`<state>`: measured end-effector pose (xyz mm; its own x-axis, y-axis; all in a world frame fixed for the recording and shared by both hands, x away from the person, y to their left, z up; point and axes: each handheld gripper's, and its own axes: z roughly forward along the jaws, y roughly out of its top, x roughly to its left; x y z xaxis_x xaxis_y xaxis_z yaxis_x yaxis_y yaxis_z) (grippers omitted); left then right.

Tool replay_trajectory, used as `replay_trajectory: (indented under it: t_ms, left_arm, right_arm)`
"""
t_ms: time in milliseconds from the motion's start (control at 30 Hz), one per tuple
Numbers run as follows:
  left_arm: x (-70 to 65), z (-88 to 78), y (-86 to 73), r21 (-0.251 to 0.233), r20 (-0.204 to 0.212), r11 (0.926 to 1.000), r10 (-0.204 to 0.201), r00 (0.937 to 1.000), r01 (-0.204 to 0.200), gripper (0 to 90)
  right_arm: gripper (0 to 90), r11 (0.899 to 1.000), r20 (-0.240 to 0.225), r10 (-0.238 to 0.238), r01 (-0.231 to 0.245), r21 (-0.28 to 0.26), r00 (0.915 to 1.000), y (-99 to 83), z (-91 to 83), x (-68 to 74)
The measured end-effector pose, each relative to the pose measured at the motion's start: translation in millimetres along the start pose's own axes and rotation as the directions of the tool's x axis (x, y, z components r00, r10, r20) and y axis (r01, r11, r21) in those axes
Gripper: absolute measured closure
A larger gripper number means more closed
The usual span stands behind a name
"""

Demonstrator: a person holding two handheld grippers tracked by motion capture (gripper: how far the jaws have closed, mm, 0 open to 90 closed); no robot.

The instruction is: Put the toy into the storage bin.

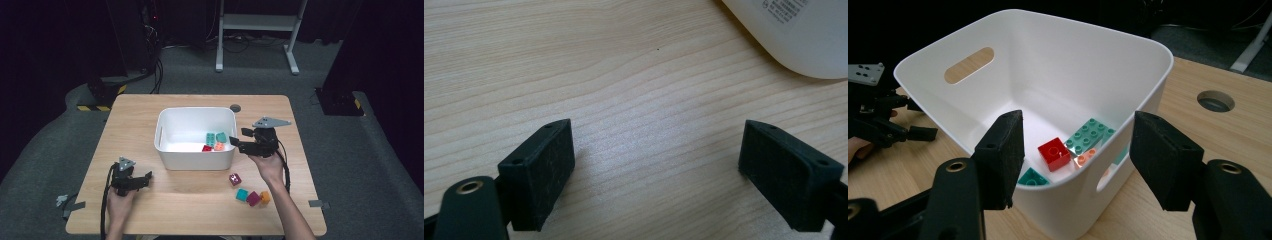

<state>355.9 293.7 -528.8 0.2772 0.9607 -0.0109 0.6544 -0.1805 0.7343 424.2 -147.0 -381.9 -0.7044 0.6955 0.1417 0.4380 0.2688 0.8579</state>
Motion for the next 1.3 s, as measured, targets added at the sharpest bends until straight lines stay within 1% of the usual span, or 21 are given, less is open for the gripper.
replay_trajectory:
  t_ms: [167, 300, 400, 500, 667, 733, 833, 900, 1033, 1200, 1300]
  left_arm:
    - [0.0, 0.0, 0.0, 0.0, -0.001, 1.0, 0.001, 1.0, -0.001, 14.7]
    - [-0.3, 0.2, 0.0, -0.002, 0.0, 1.0, -0.003, 1.0, 0.003, 14.7]
    - [-0.3, 0.2, 0.0, -0.003, -0.001, 1.0, -0.003, 1.0, 0.003, 14.7]
    - [-0.2, 0.2, 0.0, -0.003, -0.001, 1.0, -0.002, 1.0, 0.002, 14.7]
    - [-0.3, 0.2, 0.0, -0.002, 0.0, 1.0, -0.003, 1.0, 0.003, 14.7]
    - [-0.4, 0.2, 0.0, -0.002, 0.0, 1.0, -0.004, 1.0, 0.004, 14.7]
    - [-0.3, 0.2, 0.0, -0.003, -0.001, 1.0, -0.003, 1.0, 0.003, 14.7]
    - [-0.3, 0.2, 0.0, -0.002, 0.0, 1.0, -0.003, 1.0, 0.003, 14.7]
    - [-0.3, 0.2, 0.0, -0.003, -0.001, 1.0, -0.003, 1.0, 0.003, 14.7]
    - [-0.3, 0.2, 0.0, -0.003, -0.001, 1.0, -0.002, 1.0, 0.002, 14.7]
    - [-0.3, 0.2, 0.0, -0.003, 0.0, 1.0, -0.003, 1.0, 0.003, 14.7]
  right_arm:
    - [39.0, 1.0, 0.003, 0.009, -0.009, -0.012, 1.0, -13.0, -11.7, 1.7]
    - [39.4, 1.0, 0.0, 0.009, -0.009, 0.004, 1.0, -25.6, -18.1, 5.0]
    - [39.5, 1.0, 0.011, 0.004, -0.005, 0.022, 0.9999, -37.9, -21.6, 7.2]
    - [39.5, 0.999, 0.019, 0.012, -0.013, 0.038, 0.9997, -50.6, -24.9, 8.8]
    - [39.7, 0.998, 0.028, 0.045, -0.046, 0.042, 0.9986, -72.5, -32.6, 9.4]
    - [39.8, 0.998, 0.032, 0.047, -0.049, 0.046, 0.9984, -78.5, -33.0, 9.4]
    - [39.9, 0.996, 0.029, 0.052, -0.054, 0.064, 0.9982, -86.7, -28.9, 9.8]
    - [39.8, 0.994, 0.018, 0.053, -0.054, 0.09, 0.9984, -91.2, -22.5, 11.1]
    - [39.8, 0.992, -0.009, 0.048, -0.046, 0.118, 0.9988, -96.2, -10.6, 16.7]
    - [39.8, 0.988, -0.008, 0.026, -0.025, 0.15, 0.9996, -96.9, 0.1, 25.8]
    - [39.8, 0.988, -0.002, 0.026, -0.025, 0.155, 0.9997, -98.6, 2.5, 27.4]
